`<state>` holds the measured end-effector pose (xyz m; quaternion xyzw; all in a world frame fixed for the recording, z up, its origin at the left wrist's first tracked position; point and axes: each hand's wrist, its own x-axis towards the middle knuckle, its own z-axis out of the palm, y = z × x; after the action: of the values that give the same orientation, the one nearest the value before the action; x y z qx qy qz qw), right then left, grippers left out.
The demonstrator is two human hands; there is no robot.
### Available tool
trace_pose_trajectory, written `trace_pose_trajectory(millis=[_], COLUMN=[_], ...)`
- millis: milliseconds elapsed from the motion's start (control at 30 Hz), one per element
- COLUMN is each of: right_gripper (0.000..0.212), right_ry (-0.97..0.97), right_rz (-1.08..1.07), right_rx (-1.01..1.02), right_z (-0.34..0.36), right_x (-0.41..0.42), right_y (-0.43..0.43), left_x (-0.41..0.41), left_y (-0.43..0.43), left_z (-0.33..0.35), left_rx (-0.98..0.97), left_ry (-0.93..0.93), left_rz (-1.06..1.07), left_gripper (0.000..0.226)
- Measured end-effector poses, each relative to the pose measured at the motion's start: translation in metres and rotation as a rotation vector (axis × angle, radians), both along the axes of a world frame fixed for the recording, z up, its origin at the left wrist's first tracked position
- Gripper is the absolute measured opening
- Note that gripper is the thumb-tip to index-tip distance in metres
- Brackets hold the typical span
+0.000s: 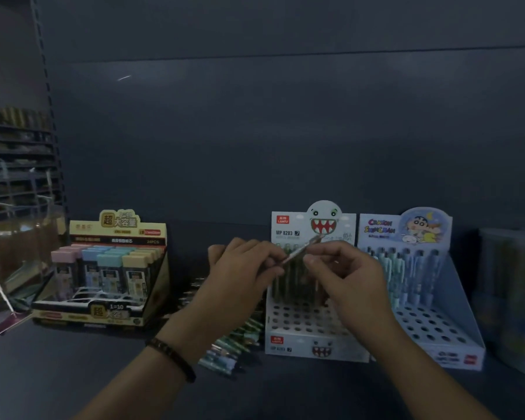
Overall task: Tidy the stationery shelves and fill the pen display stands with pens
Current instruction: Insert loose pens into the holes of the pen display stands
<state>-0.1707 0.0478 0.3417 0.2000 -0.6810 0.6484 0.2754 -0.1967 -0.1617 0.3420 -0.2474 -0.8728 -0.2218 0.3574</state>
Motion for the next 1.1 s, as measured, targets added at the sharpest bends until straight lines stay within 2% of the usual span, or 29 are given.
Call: trace_pose_trajectory(millis=[67, 200, 367, 500, 633, 767, 900, 1100], right_gripper=[0.009, 0.019, 0.018, 0.027, 0.048, 0.052, 0.050, 0.049], right_ry=[-0.010, -0.023, -0.024, 0.014, 0.096, 0.118, 0.137, 0.143], right_rz=[-0.020, -0.066, 0.011, -0.034, -0.284, -0.418, -0.423, -0.414], right_rx=[-0.091, -0.158, -0.106, -0.050, 0.125, 0.207, 0.298, 0.346], right_z=[0.004, 0.010, 0.010, 0.010, 0.002, 0.000, -0.005, -0.010], right_x=[0.001, 0.001, -0.003, -0.008, -0.015, -0.017, -0.017, -0.020], right_y=[0.007, 0.023, 0.034, 0.042, 0.049, 0.055, 0.053, 0.051], left_x=[0.001, 0.000, 0.001, 0.004, 0.010, 0.013, 0.014, 0.016], left_y=[0.020, 0.052, 0.069, 0.069, 0.058, 0.039, 0.035, 0.037], left_z=[-0.001, -0.014, -0.032, -0.034, -0.042, -0.041, -0.042, -0.044], left_rx=[0.052, 0.244, 0.366, 0.370, 0.290, 0.014, -0.202, -0.238], left_ry=[-0.028, -0.076, -0.091, -0.053, 0.004, 0.038, -0.086, -0.086], left_rz=[-0.041, -0.103, -0.152, -0.153, -0.080, -0.012, -0.069, -0.072], left_gripper=[0.008, 0.012, 0.020, 0.030, 0.024, 0.006, 0.020, 0.022])
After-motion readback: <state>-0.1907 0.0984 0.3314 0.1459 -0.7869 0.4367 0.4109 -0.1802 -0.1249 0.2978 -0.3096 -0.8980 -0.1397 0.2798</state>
